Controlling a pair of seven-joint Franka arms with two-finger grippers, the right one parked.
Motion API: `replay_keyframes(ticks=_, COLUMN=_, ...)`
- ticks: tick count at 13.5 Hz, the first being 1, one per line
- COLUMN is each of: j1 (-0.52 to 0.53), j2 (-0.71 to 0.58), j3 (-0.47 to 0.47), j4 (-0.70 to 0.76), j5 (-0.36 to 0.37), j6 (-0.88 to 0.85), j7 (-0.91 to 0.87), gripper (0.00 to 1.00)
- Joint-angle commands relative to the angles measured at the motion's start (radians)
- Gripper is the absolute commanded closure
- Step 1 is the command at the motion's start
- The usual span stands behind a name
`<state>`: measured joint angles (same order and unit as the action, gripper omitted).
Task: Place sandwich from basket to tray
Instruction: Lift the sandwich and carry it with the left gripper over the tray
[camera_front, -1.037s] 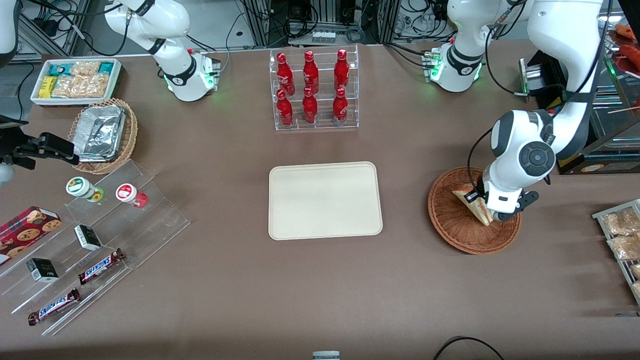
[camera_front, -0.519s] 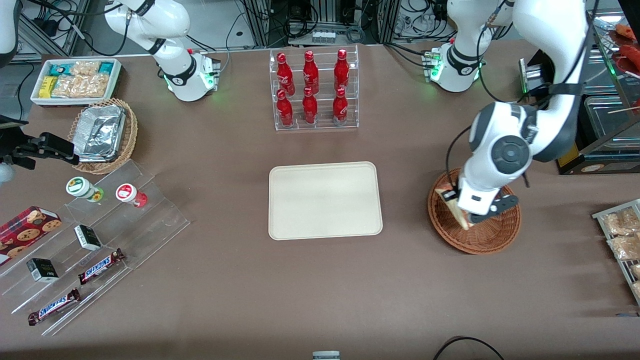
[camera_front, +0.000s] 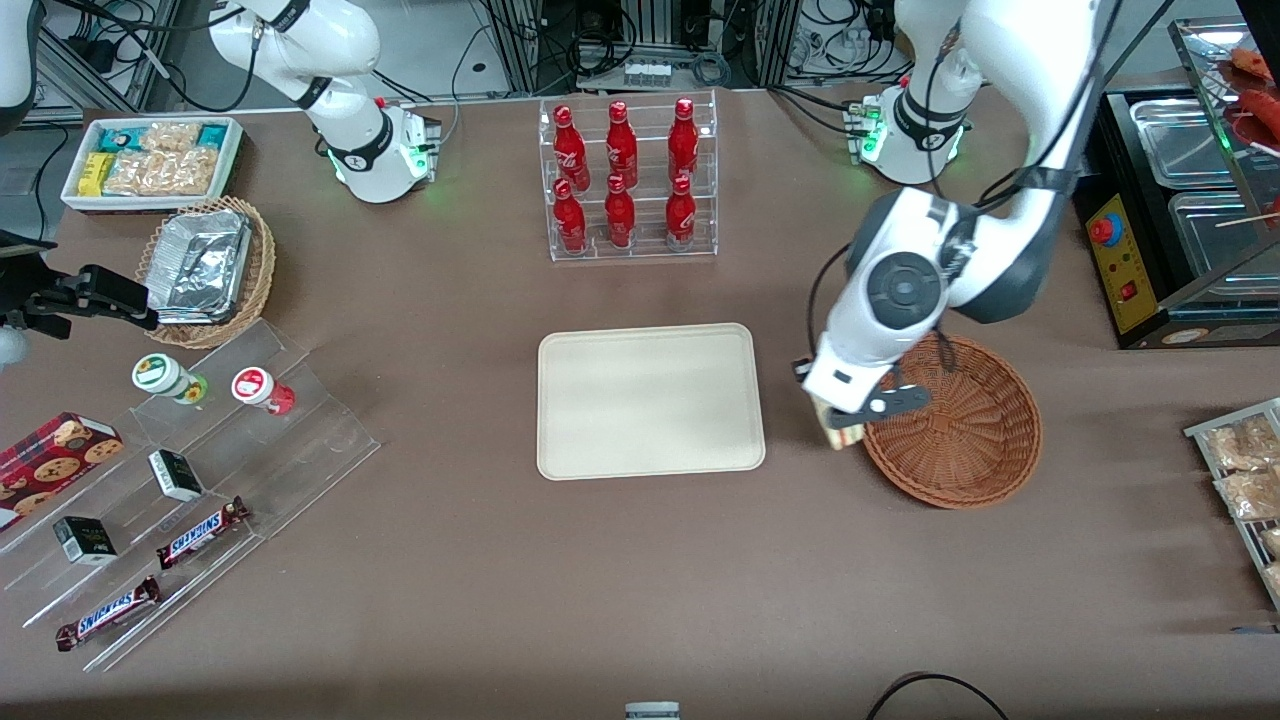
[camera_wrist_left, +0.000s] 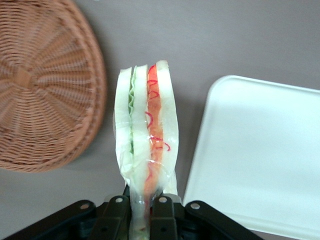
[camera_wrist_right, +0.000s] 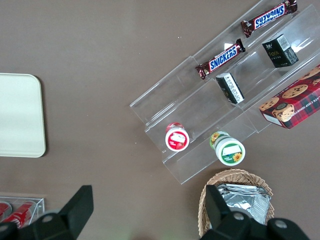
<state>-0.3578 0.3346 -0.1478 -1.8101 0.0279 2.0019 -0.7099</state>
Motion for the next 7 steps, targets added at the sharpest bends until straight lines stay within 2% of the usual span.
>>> replay_keyframes(ticks=1, j1=-0.067, j2=0.089, j3=0.011, j4=0.118, j5=-0.031, j6=-0.034, j7=0.024, gripper=1.00)
replay_keyframes(ticks=4, j1=-0.119, j2=0.171, j3=0.011, j4=0.201, j5=-0.031, j6=-0.034, j7=0.097, gripper=1.00)
replay_keyframes(ticks=7, j1=-0.179, j2=0.263, j3=0.011, j4=0.296, j5=-0.033, j6=-0.035, j7=0.096, gripper=1.00)
